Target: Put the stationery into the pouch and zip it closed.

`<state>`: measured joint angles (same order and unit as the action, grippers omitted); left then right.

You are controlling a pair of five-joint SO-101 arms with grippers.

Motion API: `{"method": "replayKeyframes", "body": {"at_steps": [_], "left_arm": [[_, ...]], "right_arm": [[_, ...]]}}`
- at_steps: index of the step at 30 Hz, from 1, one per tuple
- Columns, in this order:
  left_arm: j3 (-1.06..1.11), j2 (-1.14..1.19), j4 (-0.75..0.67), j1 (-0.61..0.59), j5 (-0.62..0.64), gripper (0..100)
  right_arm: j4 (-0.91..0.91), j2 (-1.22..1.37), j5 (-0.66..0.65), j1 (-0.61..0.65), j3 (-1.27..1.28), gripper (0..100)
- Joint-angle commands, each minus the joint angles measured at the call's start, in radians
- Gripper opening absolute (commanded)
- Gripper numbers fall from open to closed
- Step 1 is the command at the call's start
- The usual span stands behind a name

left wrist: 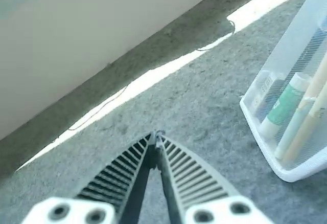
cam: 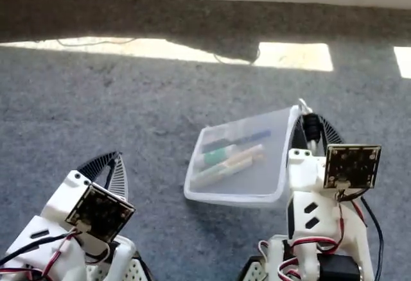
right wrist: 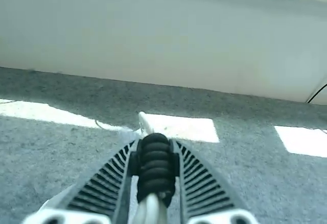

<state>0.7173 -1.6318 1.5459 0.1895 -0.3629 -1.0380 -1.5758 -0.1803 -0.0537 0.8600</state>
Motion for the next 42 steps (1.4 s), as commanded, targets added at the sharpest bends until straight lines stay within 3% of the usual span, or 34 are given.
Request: {"method": "replayKeyframes", "body": {"at_steps": [1, 9, 17, 24, 34, 42], "left_arm": [[-0.007, 0.002, -0.005, -0.01, 0.0, 0], [-0.008, 0.001, -0.017, -0.016, 0.003, 1], [-0.007, 0.001, -0.104, -0.245, 0.078, 1], [-0.007, 0.001, -0.1, -0.309, 0.078, 1], [-0.004, 0.001, -0.098, -0.392, 0.08, 1], [-0.001, 0.001, -0.075, -0.392, 0.08, 1]], "right_arm": [[0.03, 0.012, 0.003, -0.004, -0.013, 0.6], [0.139, 0.013, 0.002, 0.053, 0.127, 0.9], [0.189, 0.309, 0.005, 0.117, 0.154, 0.9], [0.278, 0.552, 0.005, 0.211, 0.156, 0.9], [0.285, 0.636, 0.003, 0.3, 0.156, 1.2], [0.223, 0.576, 0.006, 0.302, 0.156, 21.1]]}}
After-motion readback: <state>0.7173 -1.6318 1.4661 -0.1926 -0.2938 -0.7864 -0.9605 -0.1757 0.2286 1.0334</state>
